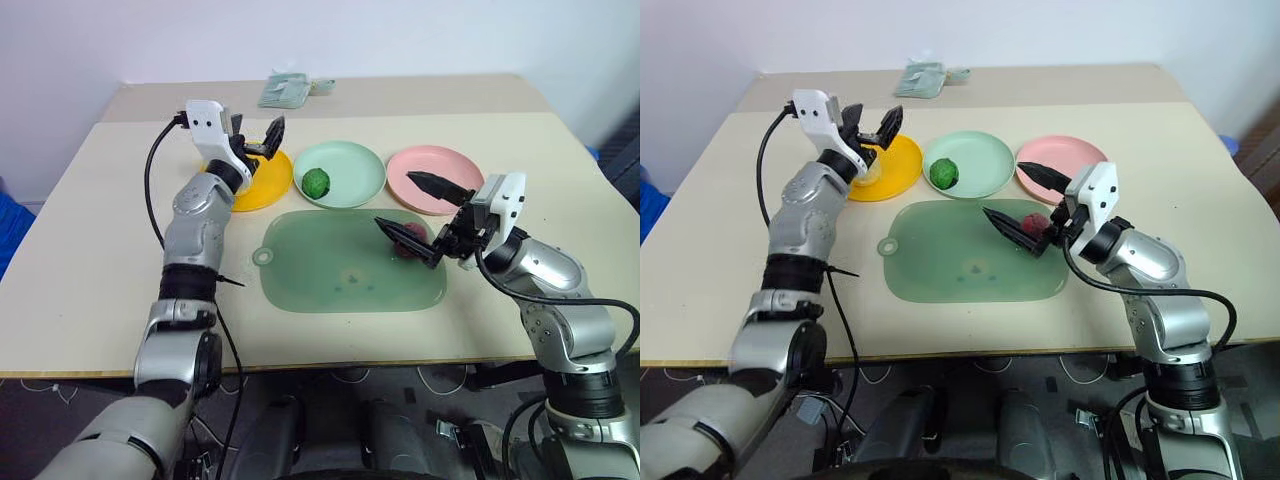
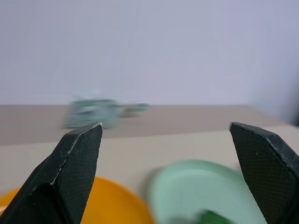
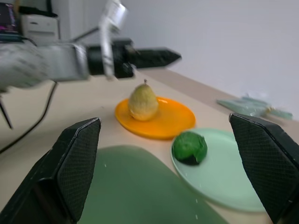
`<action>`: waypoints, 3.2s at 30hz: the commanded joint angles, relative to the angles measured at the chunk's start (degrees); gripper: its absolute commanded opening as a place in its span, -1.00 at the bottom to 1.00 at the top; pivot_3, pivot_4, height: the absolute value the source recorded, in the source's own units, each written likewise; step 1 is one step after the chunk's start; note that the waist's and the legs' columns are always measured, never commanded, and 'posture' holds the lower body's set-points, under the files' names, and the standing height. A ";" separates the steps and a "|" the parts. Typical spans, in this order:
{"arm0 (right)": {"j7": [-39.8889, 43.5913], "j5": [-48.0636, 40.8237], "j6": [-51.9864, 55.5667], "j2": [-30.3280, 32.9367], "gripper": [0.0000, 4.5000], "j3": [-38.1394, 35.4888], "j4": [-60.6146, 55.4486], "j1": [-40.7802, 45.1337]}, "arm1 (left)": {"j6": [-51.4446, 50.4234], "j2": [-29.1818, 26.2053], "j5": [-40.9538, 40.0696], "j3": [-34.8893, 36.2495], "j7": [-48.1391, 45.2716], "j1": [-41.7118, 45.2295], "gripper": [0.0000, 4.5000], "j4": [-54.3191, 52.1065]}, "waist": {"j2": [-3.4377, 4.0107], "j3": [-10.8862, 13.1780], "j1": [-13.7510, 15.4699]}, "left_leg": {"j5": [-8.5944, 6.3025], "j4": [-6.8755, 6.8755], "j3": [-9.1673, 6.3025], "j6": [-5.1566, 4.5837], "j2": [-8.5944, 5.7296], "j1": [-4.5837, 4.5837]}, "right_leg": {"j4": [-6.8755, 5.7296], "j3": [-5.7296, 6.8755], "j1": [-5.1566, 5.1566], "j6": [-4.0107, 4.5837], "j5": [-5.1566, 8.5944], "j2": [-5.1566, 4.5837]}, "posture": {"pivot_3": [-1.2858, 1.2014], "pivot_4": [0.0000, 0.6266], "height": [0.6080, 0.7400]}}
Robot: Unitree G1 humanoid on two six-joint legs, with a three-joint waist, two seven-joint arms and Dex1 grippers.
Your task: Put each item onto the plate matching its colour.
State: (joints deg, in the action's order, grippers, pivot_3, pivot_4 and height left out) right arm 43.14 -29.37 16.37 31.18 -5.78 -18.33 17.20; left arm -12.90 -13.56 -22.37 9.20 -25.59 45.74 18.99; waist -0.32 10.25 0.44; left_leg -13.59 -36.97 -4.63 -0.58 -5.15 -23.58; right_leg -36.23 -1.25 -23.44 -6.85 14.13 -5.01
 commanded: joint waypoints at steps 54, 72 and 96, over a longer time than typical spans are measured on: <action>-16.81 25.69 -27.70 -4.87 0.10 0.49 92.59 47.87 | -9.38 -26.19 -15.22 0.30 -30.20 -39.56 1.00 -46.74 | 0.29 0.05 -1.60 | 0.31 0.78 0.09 0.50 0.08 0.09 | 0.16 -0.13 -0.27 0.23 0.10 -0.04 | 0.03 -0.52 1.00; -2.82 22.29 -34.42 -2.93 0.98 -4.46 84.02 44.27 | -10.30 -22.22 -13.66 -1.71 -23.35 -35.88 1.00 -43.90 | 0.31 0.06 -1.54 | 0.25 0.80 0.09 0.38 0.07 0.10 | 0.10 -0.12 -0.27 0.23 0.10 0.05 | 0.03 -0.52 1.00; 2.58 1.31 1.91 9.04 0.98 -22.76 -0.05 -21.18 | -7.24 -23.21 -12.48 6.43 -21.53 -51.37 1.00 -47.49 | 0.32 0.02 -0.75 | 0.13 0.76 0.05 0.20 0.11 0.17 | 0.21 -0.17 -0.11 0.27 0.14 -0.15 | 0.03 -0.52 1.00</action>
State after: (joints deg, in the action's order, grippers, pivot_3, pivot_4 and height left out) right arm 46.29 -26.37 18.58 39.58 -25.73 -15.45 -4.32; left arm -20.83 -36.01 -33.45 13.58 -46.51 -5.52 -25.82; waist 0.00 10.28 -0.31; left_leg -13.46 -36.26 -4.58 -0.38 -5.03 -23.41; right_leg -36.03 -1.40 -23.52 -6.56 14.28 -5.15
